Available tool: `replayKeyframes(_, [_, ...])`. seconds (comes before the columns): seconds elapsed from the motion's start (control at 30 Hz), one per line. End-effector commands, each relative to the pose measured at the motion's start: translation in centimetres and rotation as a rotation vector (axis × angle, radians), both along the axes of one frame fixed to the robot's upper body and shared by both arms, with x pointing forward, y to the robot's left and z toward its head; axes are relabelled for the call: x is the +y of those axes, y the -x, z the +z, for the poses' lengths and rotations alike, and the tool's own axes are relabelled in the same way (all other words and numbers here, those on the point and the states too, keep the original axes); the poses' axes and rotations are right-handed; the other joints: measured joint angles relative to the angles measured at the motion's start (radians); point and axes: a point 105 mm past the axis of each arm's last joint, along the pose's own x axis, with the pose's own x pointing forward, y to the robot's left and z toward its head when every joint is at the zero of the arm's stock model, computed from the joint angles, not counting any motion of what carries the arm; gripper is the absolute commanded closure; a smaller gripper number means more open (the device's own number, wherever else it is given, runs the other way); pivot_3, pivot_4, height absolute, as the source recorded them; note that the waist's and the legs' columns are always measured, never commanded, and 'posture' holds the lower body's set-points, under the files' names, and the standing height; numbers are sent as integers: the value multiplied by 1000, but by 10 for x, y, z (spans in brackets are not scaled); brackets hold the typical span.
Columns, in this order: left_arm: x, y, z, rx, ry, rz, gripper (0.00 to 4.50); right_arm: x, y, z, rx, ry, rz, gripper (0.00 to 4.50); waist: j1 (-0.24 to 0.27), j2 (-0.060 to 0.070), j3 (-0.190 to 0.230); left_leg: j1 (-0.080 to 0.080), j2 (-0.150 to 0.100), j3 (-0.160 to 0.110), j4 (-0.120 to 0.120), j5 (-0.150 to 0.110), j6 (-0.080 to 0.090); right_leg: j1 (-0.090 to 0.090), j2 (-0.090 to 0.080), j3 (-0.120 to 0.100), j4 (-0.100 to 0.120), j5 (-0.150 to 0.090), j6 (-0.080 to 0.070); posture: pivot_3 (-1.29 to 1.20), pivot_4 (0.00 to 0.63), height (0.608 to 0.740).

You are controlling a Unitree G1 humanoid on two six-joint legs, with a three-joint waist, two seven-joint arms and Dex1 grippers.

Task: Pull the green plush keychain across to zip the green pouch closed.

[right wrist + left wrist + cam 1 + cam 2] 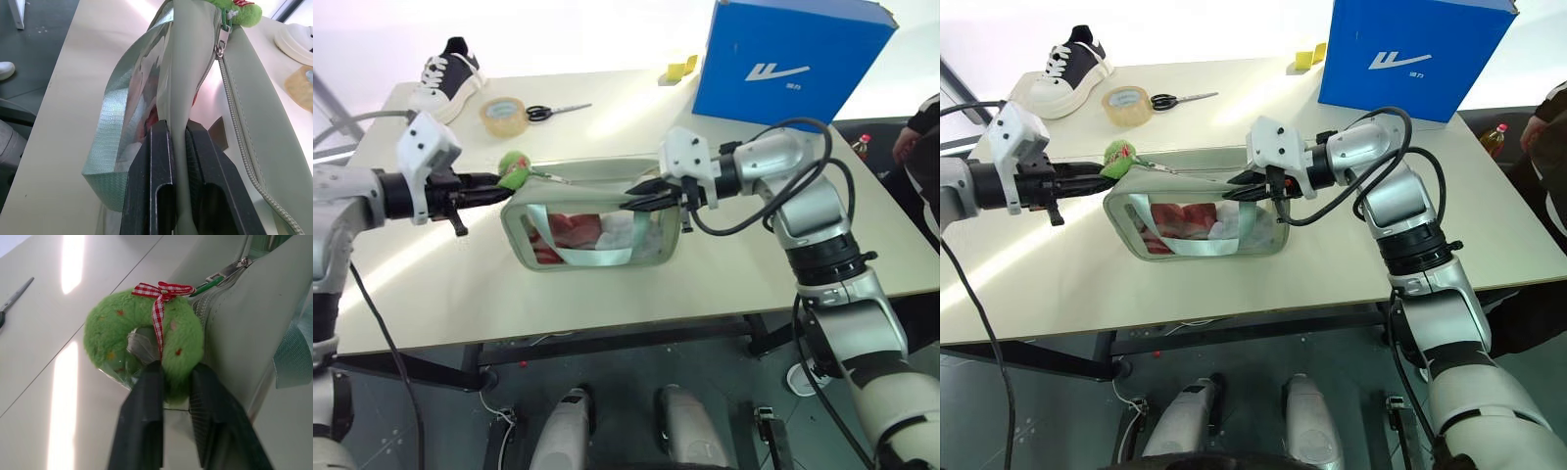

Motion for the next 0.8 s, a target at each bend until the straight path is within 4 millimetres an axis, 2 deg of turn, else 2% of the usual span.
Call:
replayKeyframes(0.03, [-2, -2, 19, -86, -5, -4, 4477, 2, 7, 18, -60, -37, 28, 4500, 0, 0, 0, 0, 0, 0, 0, 0, 0, 0, 0, 0, 0, 0, 0, 0, 150, 740])
replayKeyframes(0.17, [-15, -5, 38, -155, 25, -44, 4477, 3, 6, 18, -58, -38, 29, 4500, 3, 0, 0, 0, 0, 0, 0, 0, 0, 0, 0, 0, 0, 0, 0, 0, 150, 740])
replayKeyframes(0.3, [-42, -1, 47, -173, 24, -145, 4477, 5, 4, 14, -55, -37, 28, 4500, 4, 0, 0, 0, 0, 0, 0, 0, 0, 0, 0, 0, 0, 0, 0, 0, 150, 740])
replayKeyframes(0.43, [-61, 5, 33, -135, -22, -222, 4477, 6, 1, 14, -56, -43, 24, 4500, 3, 0, 0, 0, 0, 0, 0, 0, 0, 0, 0, 0, 0, 0, 0, 0, 150, 740])
replayKeyframes(0.53, [-65, 10, 17, -104, -72, -255, 4477, 6, -1, 14, -62, -47, 14, 4500, -5, 0, 0, 0, 0, 0, 0, 0, 0, 0, 0, 0, 1, 0, 0, 0, 150, 740])
replayKeyframes(0.63, [-63, 15, 14, -94, -88, -275, 4477, 4, -2, 14, -61, -44, 10, 4500, -6, 0, 0, 0, 0, 0, 0, 0, 0, 0, 0, 0, 1, 0, 0, 0, 150, 740])
replayKeyframes(0.73, [-56, 12, 21, -112, -88, -248, 3430, 3, -4, 13, -61, -41, 4, 4500, -5, 0, 0, 0, 0, 0, 0, 0, 0, 0, 0, 0, 1, 0, 0, 0, 150, 740])
replayKeyframes(0.8, [-51, 9, 27, -126, -83, -216, 2483, 2, -4, 14, -60, -42, 3, 4500, -5, 0, 0, 0, 0, 0, 0, 0, 0, 0, 0, 0, 0, 0, 0, 0, 150, 740])
